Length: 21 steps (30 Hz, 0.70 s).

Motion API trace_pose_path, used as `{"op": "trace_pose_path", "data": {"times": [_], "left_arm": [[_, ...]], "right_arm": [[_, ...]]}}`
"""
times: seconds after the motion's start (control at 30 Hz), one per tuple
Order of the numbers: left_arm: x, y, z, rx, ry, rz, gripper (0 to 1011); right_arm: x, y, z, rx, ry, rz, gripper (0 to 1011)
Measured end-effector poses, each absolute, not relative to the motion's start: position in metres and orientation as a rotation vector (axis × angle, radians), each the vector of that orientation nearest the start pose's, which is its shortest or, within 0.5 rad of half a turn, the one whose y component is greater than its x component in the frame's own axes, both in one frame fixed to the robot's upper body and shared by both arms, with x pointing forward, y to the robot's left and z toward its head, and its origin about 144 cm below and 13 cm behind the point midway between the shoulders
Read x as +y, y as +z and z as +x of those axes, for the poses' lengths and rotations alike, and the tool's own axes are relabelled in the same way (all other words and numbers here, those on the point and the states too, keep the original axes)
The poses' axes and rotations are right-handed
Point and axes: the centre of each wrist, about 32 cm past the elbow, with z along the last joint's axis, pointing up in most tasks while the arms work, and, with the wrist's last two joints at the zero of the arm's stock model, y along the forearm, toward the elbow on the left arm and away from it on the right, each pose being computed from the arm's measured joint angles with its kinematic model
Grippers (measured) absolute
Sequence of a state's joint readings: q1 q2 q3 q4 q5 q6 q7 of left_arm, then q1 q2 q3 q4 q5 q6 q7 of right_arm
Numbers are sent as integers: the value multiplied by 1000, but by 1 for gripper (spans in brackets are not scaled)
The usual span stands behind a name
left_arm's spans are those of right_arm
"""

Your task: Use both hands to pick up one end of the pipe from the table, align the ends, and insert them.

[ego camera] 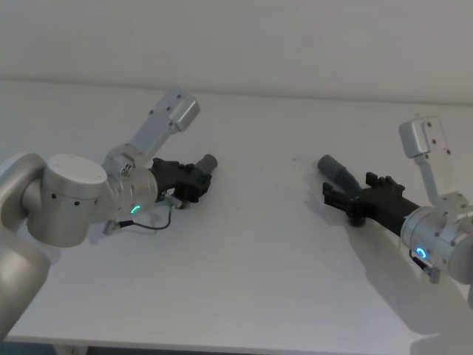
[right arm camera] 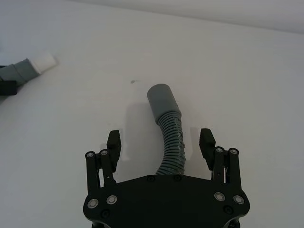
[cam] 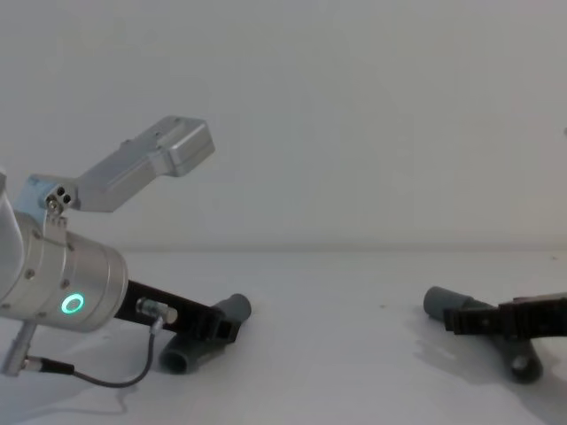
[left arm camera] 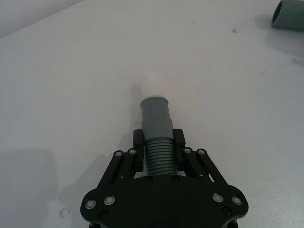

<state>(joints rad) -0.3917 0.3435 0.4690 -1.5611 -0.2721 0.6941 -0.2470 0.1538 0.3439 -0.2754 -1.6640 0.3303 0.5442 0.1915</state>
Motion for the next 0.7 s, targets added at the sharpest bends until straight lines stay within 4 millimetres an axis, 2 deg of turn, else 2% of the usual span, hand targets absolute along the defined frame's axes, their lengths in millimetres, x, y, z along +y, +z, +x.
{"op": "trace_pose_path", "data": {"times": [0.7], "left_arm": [[191,1237,529,179,946,525,353]], "right_arm": [[-233,1198,492,268,-1084,-362,1004]]}}
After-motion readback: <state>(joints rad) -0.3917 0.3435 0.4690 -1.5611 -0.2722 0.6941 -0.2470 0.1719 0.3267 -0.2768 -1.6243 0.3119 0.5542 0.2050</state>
